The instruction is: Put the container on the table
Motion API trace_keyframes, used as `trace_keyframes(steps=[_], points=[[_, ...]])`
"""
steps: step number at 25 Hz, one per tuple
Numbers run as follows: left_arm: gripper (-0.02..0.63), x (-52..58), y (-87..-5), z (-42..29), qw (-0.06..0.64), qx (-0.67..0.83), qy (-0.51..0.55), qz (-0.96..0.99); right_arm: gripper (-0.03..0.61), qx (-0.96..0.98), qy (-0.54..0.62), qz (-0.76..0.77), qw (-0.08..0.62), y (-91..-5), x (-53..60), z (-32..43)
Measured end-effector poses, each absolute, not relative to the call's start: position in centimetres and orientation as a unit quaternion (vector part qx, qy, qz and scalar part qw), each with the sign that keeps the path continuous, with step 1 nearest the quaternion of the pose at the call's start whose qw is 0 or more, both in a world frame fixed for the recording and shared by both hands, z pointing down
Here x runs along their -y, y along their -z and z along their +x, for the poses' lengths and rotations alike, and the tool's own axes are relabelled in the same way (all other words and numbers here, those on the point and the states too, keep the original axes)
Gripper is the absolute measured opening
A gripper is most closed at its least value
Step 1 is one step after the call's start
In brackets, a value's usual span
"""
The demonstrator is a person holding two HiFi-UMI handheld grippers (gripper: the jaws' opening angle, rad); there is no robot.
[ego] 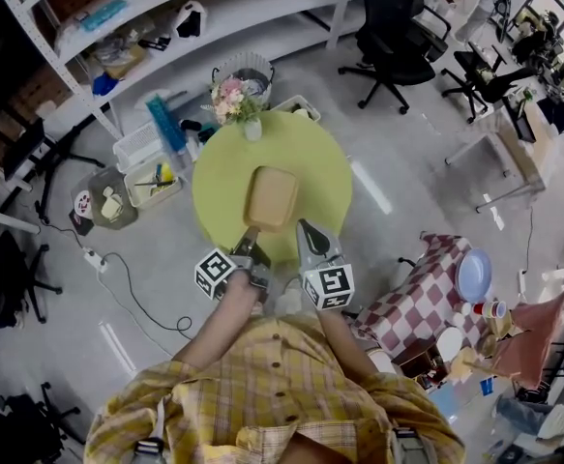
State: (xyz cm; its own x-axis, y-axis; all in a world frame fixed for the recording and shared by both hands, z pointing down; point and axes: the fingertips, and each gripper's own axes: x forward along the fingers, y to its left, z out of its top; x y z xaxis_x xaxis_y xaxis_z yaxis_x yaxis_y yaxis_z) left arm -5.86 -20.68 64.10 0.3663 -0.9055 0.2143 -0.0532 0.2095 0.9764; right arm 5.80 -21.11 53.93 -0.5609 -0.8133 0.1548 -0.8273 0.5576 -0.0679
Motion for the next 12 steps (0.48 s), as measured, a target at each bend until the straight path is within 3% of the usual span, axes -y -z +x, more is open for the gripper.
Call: trace_keyframes(steps=[12], points=[[0.015, 23.3, -64.9, -3.4, 0.632, 0.459, 0.326, 0.533, -0.002, 0.886, -0.072, 0.455, 0.057, -54.9, 23.6, 7.7]])
